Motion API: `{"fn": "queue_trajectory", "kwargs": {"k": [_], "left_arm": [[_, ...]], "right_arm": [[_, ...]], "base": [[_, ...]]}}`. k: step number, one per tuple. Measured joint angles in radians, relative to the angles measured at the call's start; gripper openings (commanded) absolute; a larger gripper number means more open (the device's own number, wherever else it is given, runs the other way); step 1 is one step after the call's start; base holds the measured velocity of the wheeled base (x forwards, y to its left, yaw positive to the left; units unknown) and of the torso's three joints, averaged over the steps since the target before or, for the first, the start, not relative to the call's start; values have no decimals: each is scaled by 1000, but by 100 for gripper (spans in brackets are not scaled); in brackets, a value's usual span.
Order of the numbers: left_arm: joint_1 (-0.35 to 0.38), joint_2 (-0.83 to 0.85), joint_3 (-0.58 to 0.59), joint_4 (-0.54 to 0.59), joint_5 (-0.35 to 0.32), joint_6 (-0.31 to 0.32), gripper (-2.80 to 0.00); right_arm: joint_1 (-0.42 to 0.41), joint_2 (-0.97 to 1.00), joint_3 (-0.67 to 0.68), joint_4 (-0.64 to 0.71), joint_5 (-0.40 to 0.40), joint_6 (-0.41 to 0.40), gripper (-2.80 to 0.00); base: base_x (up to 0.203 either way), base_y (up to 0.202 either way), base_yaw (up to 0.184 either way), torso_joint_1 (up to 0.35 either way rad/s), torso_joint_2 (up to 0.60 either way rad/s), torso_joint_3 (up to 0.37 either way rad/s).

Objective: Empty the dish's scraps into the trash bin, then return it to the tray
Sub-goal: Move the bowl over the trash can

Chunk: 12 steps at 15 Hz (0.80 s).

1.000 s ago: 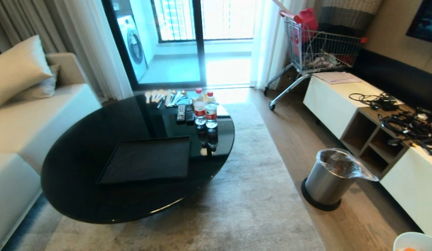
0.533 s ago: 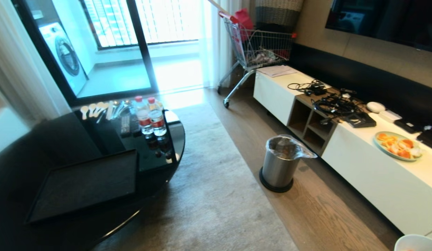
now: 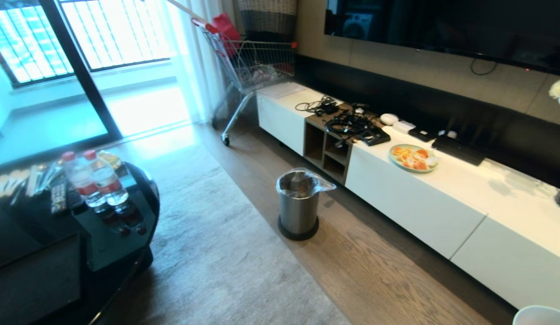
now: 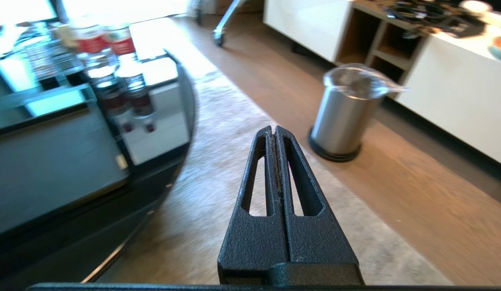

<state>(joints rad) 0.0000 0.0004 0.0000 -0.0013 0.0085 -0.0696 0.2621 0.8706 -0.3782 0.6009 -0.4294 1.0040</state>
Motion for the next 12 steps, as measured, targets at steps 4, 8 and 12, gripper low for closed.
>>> {"fn": "queue_trajectory", "kwargs": {"k": [4, 8, 12], "left_arm": [[0, 0, 0, 0, 0, 0, -280], [0, 0, 0, 0, 0, 0, -280], [0, 0, 0, 0, 1, 0, -280]], "right_arm": [[1, 0, -3, -1, -4, -4, -280], [3, -1, -8, -8, -6, -24, -280], [3, -5, -8, -4, -5, -27, -280]], "base": [[-1, 3, -58, 1, 1, 2], [0, 0, 0, 0, 0, 0], [0, 0, 0, 0, 0, 0]]}}
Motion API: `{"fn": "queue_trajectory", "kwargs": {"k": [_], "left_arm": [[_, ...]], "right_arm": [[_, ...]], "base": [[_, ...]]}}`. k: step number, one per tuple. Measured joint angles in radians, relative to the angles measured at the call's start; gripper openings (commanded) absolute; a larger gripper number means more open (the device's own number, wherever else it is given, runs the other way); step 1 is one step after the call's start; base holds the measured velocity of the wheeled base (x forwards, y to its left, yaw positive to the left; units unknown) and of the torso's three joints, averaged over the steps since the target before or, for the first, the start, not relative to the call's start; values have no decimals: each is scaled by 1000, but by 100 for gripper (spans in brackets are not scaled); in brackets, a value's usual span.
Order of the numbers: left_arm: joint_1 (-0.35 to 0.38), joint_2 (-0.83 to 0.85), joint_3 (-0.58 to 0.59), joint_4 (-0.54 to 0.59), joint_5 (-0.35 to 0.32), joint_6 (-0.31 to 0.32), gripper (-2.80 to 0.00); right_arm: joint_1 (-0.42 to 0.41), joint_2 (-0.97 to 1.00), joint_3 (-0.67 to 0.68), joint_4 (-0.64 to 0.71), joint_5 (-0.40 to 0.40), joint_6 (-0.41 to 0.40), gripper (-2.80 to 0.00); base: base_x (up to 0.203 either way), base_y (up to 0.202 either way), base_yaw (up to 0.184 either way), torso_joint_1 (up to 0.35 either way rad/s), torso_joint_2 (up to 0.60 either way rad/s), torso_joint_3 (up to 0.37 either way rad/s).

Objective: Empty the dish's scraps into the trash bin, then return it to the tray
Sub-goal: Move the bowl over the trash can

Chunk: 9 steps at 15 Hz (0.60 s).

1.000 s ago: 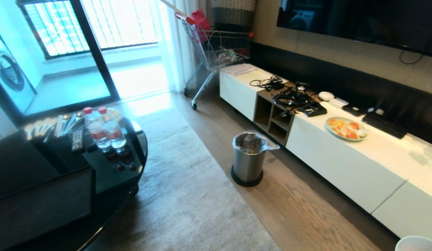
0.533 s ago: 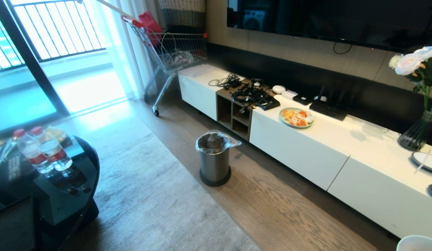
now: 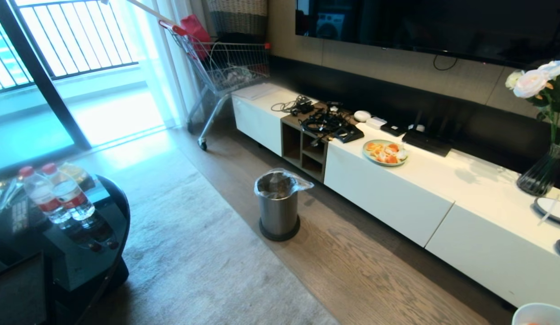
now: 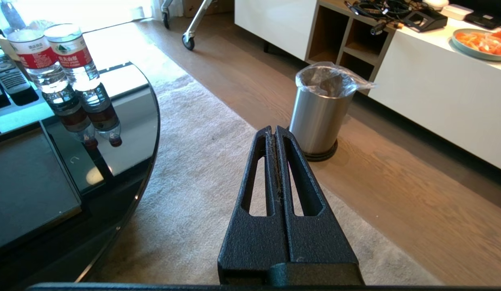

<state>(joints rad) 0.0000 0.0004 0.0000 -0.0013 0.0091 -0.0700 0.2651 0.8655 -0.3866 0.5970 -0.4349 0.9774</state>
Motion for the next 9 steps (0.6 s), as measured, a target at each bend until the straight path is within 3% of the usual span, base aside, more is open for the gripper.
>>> {"fn": "queue_trajectory", "kwargs": {"k": [9], "left_arm": [[0, 0, 0, 0, -1, 0, -280]], "right_arm": [[0, -14, 0, 24, 0, -1, -280]], "base": [[0, 0, 0, 0, 0, 0]]}}
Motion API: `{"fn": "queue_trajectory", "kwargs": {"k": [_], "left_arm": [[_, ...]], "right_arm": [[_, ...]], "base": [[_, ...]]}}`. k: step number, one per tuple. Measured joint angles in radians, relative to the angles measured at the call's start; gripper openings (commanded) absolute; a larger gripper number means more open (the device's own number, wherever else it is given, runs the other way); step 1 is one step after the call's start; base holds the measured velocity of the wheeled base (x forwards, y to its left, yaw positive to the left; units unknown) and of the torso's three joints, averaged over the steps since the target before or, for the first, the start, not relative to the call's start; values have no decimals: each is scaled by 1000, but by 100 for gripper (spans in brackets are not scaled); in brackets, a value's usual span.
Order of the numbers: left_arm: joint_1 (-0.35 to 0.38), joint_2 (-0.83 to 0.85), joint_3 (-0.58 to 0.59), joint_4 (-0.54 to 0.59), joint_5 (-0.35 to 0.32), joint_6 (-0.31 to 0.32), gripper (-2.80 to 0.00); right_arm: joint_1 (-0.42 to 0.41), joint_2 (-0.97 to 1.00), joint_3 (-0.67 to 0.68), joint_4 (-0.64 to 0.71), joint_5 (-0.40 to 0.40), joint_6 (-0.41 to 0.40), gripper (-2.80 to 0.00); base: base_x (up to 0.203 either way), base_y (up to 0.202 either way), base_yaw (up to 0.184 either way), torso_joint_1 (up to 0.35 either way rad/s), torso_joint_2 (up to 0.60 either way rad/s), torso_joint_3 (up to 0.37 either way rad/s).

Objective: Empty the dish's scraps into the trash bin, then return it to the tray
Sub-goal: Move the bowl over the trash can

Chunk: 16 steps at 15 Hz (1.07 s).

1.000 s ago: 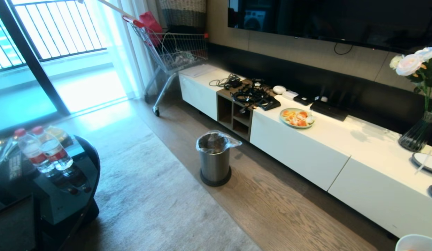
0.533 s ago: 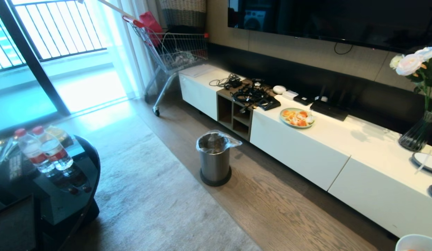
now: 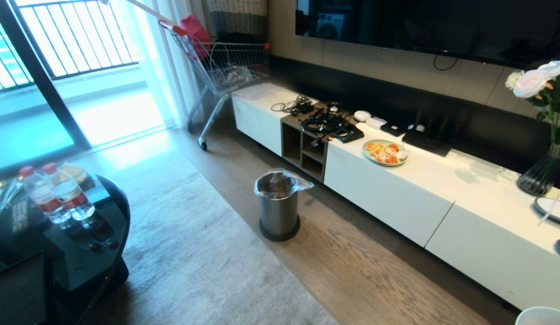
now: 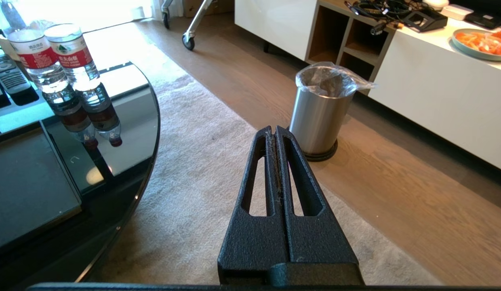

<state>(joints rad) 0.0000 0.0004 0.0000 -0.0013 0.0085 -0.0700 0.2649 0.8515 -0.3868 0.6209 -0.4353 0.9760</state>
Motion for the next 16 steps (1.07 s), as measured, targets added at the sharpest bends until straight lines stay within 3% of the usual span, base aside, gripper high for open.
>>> {"fn": "queue_trajectory", "kwargs": {"k": [16], "left_arm": [[0, 0, 0, 0, 0, 2, -280]], "right_arm": [[0, -17, 6, 0, 2, -3, -280]], "base": [[0, 0, 0, 0, 0, 0]]}}
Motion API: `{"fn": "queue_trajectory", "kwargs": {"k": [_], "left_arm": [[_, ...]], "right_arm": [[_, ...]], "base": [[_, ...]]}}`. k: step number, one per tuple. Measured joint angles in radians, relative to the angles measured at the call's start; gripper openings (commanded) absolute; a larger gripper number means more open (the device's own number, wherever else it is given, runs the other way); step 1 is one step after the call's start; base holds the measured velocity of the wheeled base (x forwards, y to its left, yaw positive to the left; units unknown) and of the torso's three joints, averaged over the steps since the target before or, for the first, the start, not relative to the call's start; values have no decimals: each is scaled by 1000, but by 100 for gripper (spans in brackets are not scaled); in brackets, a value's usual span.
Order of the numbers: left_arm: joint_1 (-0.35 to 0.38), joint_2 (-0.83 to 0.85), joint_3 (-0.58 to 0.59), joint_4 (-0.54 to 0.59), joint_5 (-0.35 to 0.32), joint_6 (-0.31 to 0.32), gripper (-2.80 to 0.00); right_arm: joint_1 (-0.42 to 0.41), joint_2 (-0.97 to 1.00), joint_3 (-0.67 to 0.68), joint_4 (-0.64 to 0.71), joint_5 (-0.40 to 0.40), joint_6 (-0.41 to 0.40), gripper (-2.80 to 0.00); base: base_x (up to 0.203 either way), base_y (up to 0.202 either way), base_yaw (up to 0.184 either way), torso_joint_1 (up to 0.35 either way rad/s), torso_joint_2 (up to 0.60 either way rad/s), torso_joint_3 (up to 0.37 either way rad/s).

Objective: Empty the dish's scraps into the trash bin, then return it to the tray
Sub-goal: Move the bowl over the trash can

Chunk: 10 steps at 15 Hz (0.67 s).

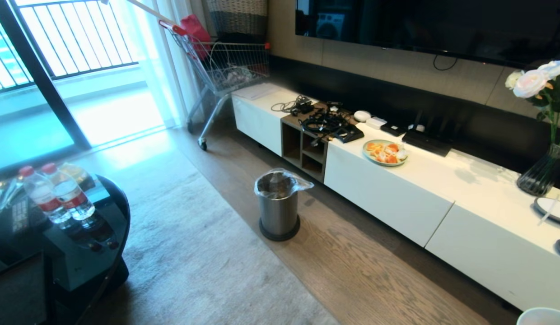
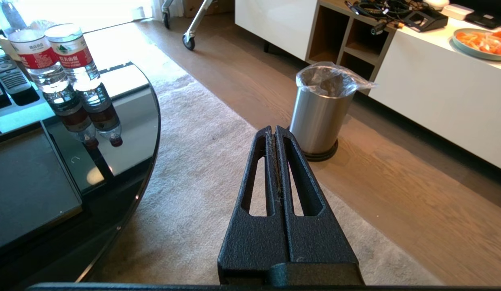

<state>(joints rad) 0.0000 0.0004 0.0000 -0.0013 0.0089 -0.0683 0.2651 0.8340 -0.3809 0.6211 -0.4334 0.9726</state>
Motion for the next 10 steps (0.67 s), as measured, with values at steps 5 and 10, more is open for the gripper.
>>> {"fn": "queue_trajectory", "kwargs": {"k": [5, 10], "left_arm": [[0, 0, 0, 0, 0, 1, -280], [0, 0, 0, 0, 0, 1, -280]], "right_arm": [[0, -9, 0, -8, 5, -38, -280], [0, -11, 0, -6, 5, -39, -280]], "base": [[99, 0, 1, 5, 2, 1], [187, 0, 2, 2, 3, 2]]}}
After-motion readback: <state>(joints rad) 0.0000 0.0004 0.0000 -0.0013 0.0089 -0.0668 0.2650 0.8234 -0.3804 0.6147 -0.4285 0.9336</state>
